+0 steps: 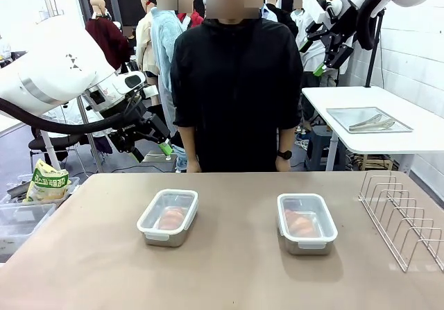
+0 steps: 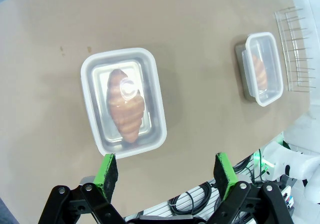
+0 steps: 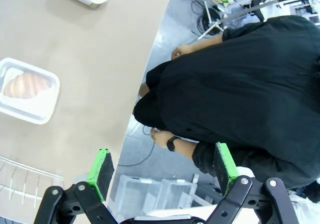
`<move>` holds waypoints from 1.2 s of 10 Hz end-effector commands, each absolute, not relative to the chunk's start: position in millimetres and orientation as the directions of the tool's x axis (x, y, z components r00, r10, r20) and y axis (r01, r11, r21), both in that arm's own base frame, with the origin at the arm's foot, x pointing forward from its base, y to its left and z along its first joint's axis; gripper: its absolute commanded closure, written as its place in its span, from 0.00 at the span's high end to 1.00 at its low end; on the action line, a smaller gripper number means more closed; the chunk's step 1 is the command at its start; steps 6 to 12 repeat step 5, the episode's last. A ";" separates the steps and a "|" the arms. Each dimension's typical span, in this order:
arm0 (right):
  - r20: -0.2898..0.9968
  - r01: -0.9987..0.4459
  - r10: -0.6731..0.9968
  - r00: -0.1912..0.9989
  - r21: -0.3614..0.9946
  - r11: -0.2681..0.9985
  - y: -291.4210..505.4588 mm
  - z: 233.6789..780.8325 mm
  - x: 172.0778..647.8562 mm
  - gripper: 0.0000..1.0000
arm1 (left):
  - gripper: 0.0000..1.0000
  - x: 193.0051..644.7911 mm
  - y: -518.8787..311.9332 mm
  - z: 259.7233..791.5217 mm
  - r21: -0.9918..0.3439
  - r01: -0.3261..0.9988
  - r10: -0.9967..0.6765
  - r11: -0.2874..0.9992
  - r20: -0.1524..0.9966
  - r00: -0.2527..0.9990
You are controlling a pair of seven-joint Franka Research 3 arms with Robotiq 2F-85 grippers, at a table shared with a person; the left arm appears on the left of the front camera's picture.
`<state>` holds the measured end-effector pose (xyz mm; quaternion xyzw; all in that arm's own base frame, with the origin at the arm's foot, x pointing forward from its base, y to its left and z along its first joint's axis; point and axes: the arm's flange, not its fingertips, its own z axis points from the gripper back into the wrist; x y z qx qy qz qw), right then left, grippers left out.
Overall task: Place the bread in airtight containers.
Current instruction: Release when the human grabs the Airtight Container lid.
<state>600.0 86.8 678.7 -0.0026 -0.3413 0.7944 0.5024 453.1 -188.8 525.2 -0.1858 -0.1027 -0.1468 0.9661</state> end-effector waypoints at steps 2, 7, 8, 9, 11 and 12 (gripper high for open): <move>0.350 -0.790 0.792 -0.500 -0.560 -0.251 87.3 676.5 600.2 1.00 | 1.00 453.6 -187.7 526.2 -0.310 0.319 -0.246 0.895 0.253 0.936; 0.350 -0.790 0.792 -0.500 -0.560 -0.251 87.3 676.5 600.2 1.00 | 1.00 453.6 -187.7 526.2 -0.310 0.319 -0.246 0.895 0.253 0.936; 0.350 -0.790 0.792 -0.500 -0.560 -0.251 87.3 676.5 600.2 1.00 | 1.00 453.6 -187.7 526.2 -0.310 0.319 -0.246 0.895 0.253 0.936; 0.350 -0.790 0.792 -0.500 -0.560 -0.251 87.3 676.5 600.2 1.00 | 1.00 453.6 -187.7 526.2 -0.310 0.319 -0.246 0.895 0.253 0.936; 0.350 -0.790 0.792 -0.500 -0.560 -0.251 87.3 676.5 600.2 1.00 | 1.00 453.6 -187.7 526.2 -0.310 0.319 -0.246 0.895 0.253 0.936; 0.350 -0.790 0.792 -0.500 -0.560 -0.251 87.3 676.5 600.2 1.00 | 1.00 453.6 -187.7 526.2 -0.310 0.319 -0.246 0.895 0.253 0.936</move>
